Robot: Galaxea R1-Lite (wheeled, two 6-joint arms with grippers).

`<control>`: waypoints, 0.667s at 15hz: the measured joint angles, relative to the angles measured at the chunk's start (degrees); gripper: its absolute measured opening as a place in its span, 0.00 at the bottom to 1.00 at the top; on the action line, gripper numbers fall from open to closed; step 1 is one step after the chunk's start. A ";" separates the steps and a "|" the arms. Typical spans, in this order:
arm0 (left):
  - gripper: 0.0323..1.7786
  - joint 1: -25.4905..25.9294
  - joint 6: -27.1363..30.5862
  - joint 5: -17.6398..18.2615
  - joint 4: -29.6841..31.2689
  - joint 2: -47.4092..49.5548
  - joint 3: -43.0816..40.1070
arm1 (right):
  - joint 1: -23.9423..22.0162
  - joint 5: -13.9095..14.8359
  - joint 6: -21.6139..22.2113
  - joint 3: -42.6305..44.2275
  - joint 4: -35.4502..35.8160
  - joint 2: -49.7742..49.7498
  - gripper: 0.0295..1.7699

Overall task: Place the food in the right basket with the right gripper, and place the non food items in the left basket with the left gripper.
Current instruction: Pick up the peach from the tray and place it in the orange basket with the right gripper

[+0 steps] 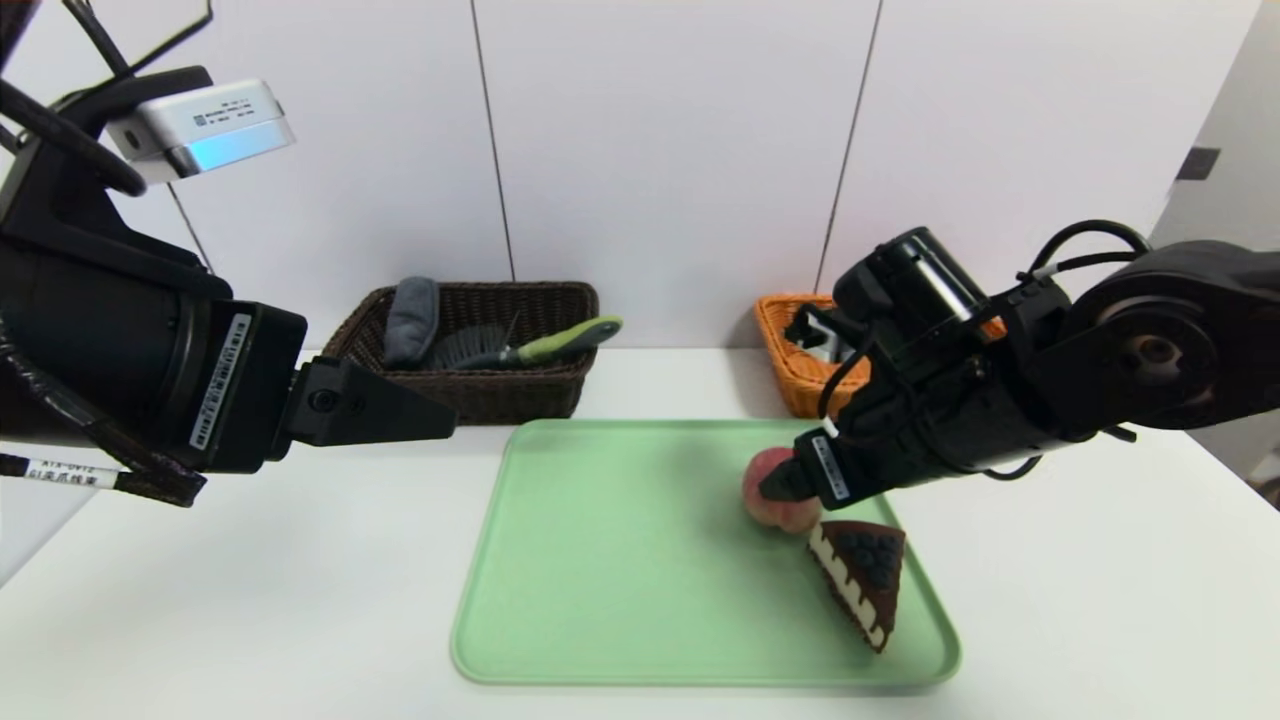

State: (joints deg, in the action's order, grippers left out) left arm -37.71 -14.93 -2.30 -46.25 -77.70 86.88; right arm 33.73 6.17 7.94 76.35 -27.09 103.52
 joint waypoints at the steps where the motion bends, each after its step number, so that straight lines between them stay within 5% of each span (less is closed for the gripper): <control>1: 0.95 0.02 0.02 -0.04 0.00 0.04 -0.01 | 0.02 0.80 0.33 0.05 0.20 0.89 0.96; 3: 0.95 0.02 0.02 -0.01 0.00 0.11 -0.09 | 0.06 3.83 1.12 0.79 0.35 3.01 0.96; 10: 0.95 0.00 0.06 0.00 0.39 -0.07 -1.05 | 0.80 4.22 1.35 2.47 0.74 7.75 0.96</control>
State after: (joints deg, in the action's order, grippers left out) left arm -37.71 -14.87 -2.30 -45.86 -77.78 85.83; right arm 34.54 10.39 9.29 78.82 -26.34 111.28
